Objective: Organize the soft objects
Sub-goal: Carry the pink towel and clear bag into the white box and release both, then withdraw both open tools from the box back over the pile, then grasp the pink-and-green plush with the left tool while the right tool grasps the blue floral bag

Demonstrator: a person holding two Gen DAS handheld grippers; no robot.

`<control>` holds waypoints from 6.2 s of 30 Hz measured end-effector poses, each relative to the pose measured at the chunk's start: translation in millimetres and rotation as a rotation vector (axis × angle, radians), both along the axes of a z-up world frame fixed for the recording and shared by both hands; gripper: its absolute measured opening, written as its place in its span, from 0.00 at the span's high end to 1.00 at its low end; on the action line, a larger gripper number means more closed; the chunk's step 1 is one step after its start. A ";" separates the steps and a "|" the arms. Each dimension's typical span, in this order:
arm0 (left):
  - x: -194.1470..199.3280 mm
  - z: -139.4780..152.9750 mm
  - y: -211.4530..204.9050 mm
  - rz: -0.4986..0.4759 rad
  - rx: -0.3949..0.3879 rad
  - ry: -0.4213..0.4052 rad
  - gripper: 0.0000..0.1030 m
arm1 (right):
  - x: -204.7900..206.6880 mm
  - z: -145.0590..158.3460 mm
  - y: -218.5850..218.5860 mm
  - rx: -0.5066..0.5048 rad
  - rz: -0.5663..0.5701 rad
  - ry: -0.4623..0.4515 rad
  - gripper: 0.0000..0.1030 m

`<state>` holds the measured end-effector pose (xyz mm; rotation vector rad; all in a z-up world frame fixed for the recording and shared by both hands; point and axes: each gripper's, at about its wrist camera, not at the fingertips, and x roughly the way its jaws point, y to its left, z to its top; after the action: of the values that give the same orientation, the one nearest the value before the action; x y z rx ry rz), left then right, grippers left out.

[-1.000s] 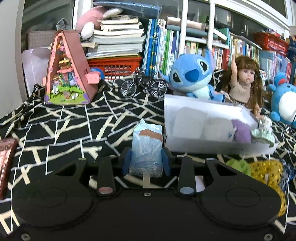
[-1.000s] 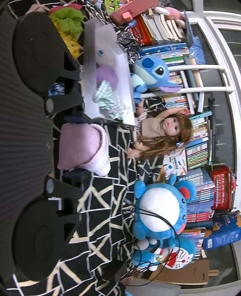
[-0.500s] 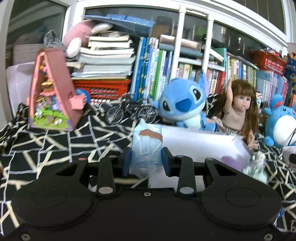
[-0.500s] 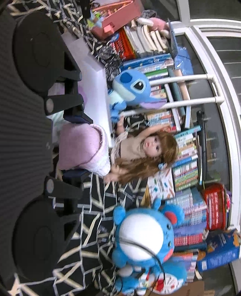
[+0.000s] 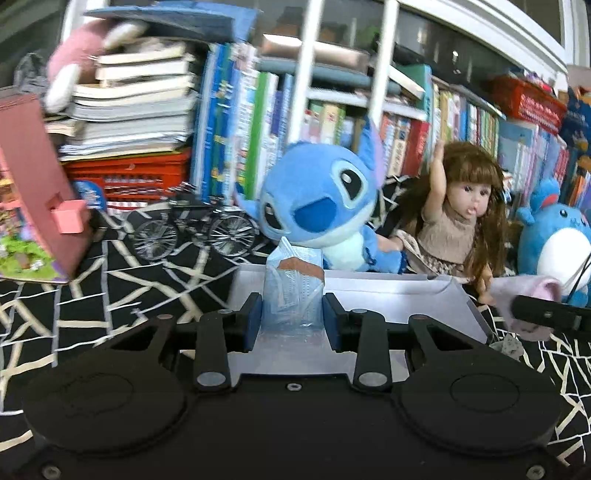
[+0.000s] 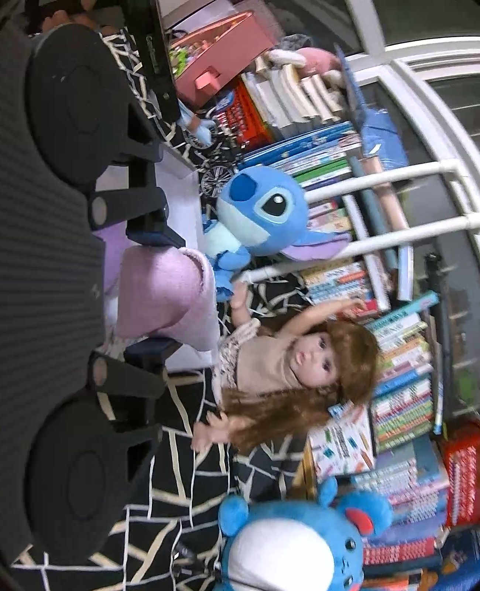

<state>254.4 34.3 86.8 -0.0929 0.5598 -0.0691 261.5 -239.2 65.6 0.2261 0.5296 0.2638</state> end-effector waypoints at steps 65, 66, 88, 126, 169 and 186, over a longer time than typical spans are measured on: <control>-32.0 -9.2 -6.2 -0.036 0.009 0.020 0.16 | -25.8 -16.4 13.1 -0.027 0.060 -0.018 0.12; -36.2 -9.1 -6.0 -0.039 0.009 0.016 0.16 | -29.7 -15.6 12.3 -0.025 0.061 -0.026 0.10; -115.1 -12.9 -2.1 -0.096 -0.006 -0.032 0.13 | -101.4 -18.2 11.6 -0.130 0.098 -0.144 0.00; -157.6 -60.2 -1.2 -0.095 0.049 0.026 0.11 | -133.0 -61.2 14.0 -0.185 0.107 -0.082 0.00; -190.7 -52.2 -8.8 -0.165 0.012 0.021 0.43 | -151.5 -74.1 7.4 -0.262 0.129 -0.063 0.03; -178.2 -65.2 -13.7 -0.168 -0.014 0.060 0.45 | -138.6 -88.1 19.1 -0.261 0.148 -0.019 0.03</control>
<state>76.2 20.6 21.6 -0.0614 0.6261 -0.2347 122.9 -220.1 -22.5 -0.0690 0.5570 0.3372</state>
